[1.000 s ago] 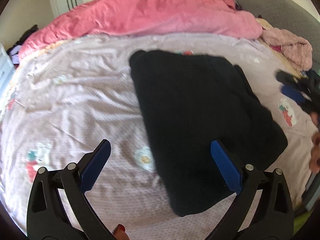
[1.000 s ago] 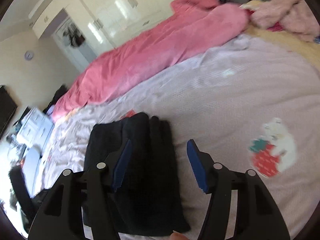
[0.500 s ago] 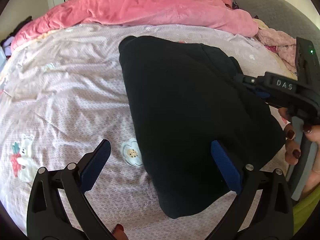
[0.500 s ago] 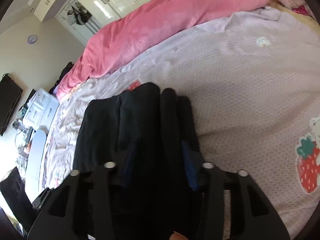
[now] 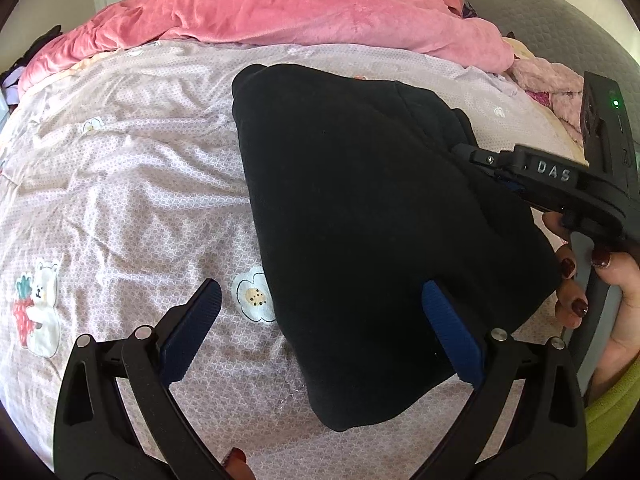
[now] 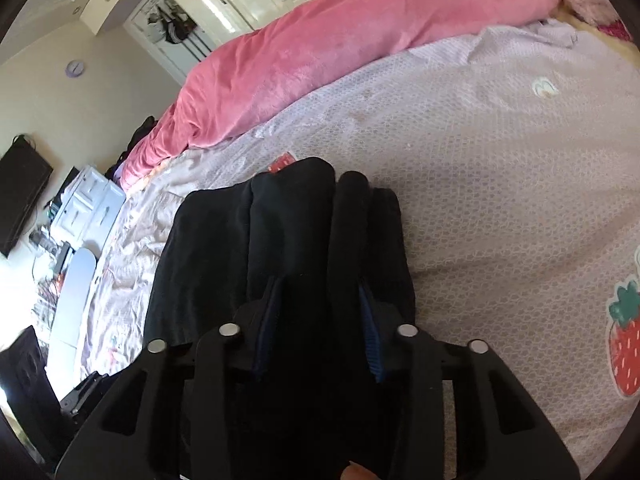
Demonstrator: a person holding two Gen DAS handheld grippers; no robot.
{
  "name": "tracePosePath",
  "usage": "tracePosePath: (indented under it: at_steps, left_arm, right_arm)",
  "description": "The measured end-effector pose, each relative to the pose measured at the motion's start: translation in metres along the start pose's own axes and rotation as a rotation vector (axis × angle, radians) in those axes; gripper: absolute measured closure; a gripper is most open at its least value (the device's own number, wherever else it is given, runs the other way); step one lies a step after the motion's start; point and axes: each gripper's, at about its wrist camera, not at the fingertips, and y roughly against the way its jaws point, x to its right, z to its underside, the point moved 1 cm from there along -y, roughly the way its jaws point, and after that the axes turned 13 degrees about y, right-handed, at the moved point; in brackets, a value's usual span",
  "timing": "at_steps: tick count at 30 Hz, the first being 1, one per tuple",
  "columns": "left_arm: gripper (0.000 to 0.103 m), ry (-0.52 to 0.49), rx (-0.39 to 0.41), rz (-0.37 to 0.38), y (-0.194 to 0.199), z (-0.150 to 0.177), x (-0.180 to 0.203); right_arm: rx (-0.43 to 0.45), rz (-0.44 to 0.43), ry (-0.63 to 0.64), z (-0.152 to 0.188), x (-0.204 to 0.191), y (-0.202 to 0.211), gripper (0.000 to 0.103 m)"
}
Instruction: Fold small clothes
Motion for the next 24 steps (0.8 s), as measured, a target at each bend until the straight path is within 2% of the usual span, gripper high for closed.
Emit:
tracePosePath:
  at_steps: [2,6,9,12,14,17,24]
  left_arm:
    - [0.009,0.011,-0.005,0.002,0.0,0.0,-0.001]
    - [0.009,0.021,-0.014,0.022,0.007,0.002,-0.002]
    - [0.009,0.006,-0.008,0.045,0.014,0.003,0.003]
    - [0.009,-0.001,-0.023,0.046,0.01,0.004,0.008]
    - [0.009,-0.007,-0.032,0.038,0.005,0.006,0.011]
    - [0.009,-0.008,-0.041,0.045,0.001,0.009,0.013]
    - [0.009,-0.003,-0.04,0.046,-0.001,0.009,0.012]
  right_arm:
    - [0.017,0.008,0.04,-0.001,-0.009,0.004,0.089]
    - [0.095,0.002,0.08,-0.008,-0.017,0.033,0.09]
    - [0.116,0.015,0.072,-0.009,-0.009,0.047,0.091]
    - [0.077,0.08,0.098,-0.007,-0.002,0.038,0.091]
    - [0.023,0.105,0.08,-0.002,0.006,0.022,0.091]
    - [-0.002,0.124,0.075,0.003,0.013,0.015,0.089]
    - [0.036,0.137,0.05,0.003,0.016,0.031,0.079]
